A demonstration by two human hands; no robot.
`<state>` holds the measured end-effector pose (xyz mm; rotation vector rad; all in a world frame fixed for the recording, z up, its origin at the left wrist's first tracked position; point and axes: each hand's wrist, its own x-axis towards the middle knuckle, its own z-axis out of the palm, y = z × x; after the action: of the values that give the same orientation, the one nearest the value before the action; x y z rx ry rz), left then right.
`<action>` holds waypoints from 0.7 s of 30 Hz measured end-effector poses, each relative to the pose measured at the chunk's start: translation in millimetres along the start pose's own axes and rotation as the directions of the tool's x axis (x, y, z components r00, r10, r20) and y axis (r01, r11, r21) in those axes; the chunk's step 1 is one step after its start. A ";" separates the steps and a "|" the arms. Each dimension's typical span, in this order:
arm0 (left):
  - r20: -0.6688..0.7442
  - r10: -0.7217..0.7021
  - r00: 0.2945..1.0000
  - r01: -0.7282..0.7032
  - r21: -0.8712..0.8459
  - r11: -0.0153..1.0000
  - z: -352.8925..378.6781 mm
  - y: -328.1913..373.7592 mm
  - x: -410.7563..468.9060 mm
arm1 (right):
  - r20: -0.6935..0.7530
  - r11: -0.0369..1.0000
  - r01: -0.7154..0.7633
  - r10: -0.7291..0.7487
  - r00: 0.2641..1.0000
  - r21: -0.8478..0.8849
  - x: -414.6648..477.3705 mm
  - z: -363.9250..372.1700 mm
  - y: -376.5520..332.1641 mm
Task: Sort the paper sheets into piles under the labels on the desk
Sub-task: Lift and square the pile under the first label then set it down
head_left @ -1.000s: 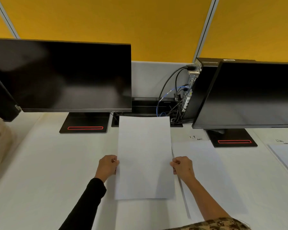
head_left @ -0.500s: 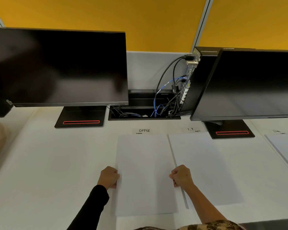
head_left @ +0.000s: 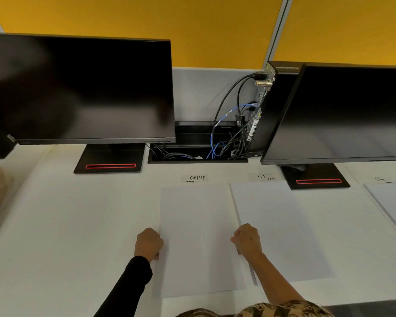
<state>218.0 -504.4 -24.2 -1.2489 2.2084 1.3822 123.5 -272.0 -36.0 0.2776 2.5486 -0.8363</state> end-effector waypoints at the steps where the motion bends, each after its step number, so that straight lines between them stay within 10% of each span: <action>1: -0.002 0.005 1.000 -0.005 0.012 1.000 0.6 -0.2 -0.2 | 0.000 1.000 -0.002 0.002 1.000 -0.008 -0.6 -0.4 -0.8; 21: -0.043 0.142 0.989 -0.130 0.202 0.971 8.2 -17.9 -12.4 | 0.136 0.986 0.163 -0.158 0.978 -0.025 -25.4 -6.1 3.4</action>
<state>237.5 -494.2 -32.0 -1.0986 2.4430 1.1482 144.9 -266.9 -21.5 0.0035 2.4818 -0.8363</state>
